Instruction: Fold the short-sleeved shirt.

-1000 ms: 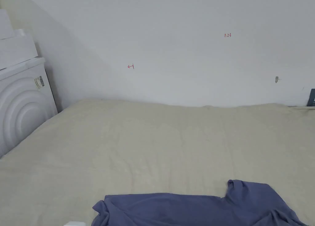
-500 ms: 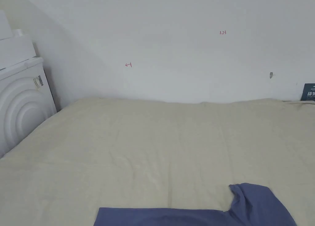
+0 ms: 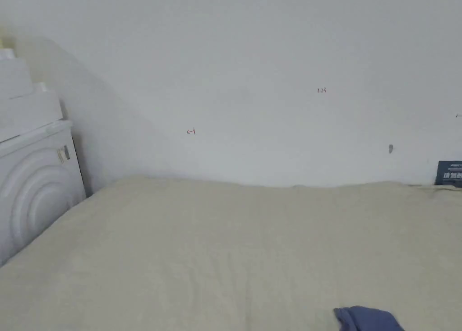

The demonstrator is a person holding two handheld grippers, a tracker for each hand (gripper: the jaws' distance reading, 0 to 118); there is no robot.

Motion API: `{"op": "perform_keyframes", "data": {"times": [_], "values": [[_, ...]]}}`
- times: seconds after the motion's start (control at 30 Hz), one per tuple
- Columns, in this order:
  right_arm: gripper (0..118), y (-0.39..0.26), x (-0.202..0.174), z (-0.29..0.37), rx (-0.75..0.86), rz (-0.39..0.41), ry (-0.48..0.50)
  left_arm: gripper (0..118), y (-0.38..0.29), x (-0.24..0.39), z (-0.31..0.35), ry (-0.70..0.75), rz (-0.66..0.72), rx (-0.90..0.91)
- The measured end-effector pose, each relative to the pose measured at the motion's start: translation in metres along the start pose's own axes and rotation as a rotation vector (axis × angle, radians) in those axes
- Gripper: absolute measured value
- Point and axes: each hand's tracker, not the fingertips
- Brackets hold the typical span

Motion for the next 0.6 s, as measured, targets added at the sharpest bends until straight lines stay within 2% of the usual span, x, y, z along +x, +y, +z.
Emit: {"op": "perform_keyframes", "data": {"times": [0.07,0.13,0.2,0.23,0.27,0.3,0.4,0.47,0.5,0.57,0.6], "values": [[66,0.02,-0.01,0.013,0.167,-0.018,-0.013,53,0.017,0.017,0.007,-0.076,0.011,0.088],[71,0.035,-0.015,0.019,0.221,-0.054,0.038,57,0.029,0.031,0.012,-0.1,0.023,0.139],[92,0.045,-0.016,0.022,0.271,-0.11,0.09,81,0.036,0.042,0.012,-0.128,0.005,0.148],[103,0.046,-0.015,0.023,0.293,-0.145,0.096,100,0.038,0.047,0.011,-0.134,0.005,0.138],[104,0.047,-0.015,0.024,0.301,-0.19,0.112,108,0.039,0.052,0.012,-0.137,-0.009,0.136],[104,0.046,-0.012,0.023,0.308,-0.219,0.147,110,0.035,0.055,0.012,-0.136,-0.026,0.153],[104,0.041,-0.006,0.016,0.25,-0.306,0.182,108,0.031,0.062,0.011,-0.136,-0.053,0.139],[104,0.036,-0.004,0.012,0.208,-0.329,0.169,102,0.025,0.063,0.011,-0.144,-0.067,0.124],[104,0.033,-0.004,0.011,0.168,-0.319,0.142,94,0.023,0.063,0.012,-0.15,-0.069,0.117],[104,0.024,-0.004,0.012,0.193,-0.298,0.15,67,0.018,0.062,0.013,-0.157,-0.077,0.105],[104,0.021,-0.005,0.012,0.189,-0.297,0.149,64,0.016,0.063,0.011,-0.135,-0.079,0.076]]}}
